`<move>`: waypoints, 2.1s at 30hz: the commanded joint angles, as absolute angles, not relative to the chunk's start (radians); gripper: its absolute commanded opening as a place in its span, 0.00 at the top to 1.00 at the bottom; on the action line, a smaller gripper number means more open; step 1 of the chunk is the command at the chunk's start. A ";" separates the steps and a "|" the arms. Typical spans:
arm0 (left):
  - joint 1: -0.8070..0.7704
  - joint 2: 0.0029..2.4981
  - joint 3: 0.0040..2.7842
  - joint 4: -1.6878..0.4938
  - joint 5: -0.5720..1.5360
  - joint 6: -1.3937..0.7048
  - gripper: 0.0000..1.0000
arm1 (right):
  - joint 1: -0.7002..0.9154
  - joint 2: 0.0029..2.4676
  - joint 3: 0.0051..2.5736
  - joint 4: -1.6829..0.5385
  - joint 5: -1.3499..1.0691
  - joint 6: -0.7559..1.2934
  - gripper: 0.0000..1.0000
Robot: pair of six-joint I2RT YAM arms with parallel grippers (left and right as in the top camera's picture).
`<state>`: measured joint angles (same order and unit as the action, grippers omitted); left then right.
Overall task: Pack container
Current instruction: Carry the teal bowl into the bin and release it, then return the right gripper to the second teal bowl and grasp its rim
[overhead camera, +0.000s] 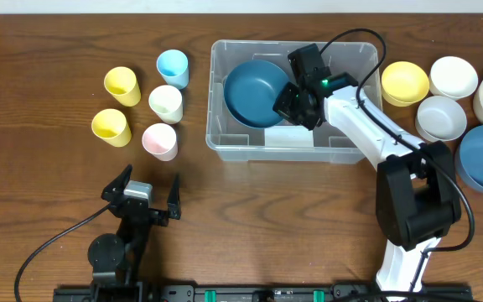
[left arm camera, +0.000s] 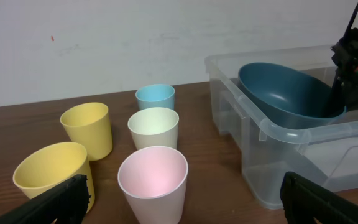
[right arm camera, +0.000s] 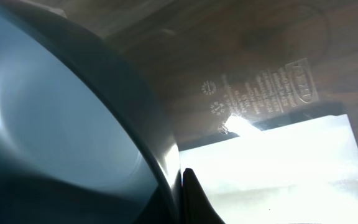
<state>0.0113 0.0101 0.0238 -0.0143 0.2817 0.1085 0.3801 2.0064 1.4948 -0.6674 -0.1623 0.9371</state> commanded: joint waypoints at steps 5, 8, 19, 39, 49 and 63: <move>0.016 0.004 0.004 -0.046 0.288 0.107 0.02 | 0.390 2.016 1.504 -0.681 -0.169 0.953 0.61; 0.016 0.004 0.004 -0.046 0.288 0.107 0.02 | 0.394 2.016 1.504 -0.680 -0.168 0.945 0.44; 0.016 0.004 0.004 -0.046 0.288 0.107 0.02 | 0.381 1.955 1.621 -0.728 -0.164 0.750 0.28; 0.016 0.004 0.004 -0.047 0.288 0.107 0.02 | -0.331 1.720 1.858 -1.536 0.203 0.902 0.01; 0.016 0.004 0.004 -0.046 0.288 0.107 0.02 | -0.553 1.720 1.537 -1.407 0.187 1.117 0.01; 0.016 0.004 0.004 -0.046 0.288 0.107 0.02 | -0.793 1.720 1.323 -1.114 0.155 1.097 0.01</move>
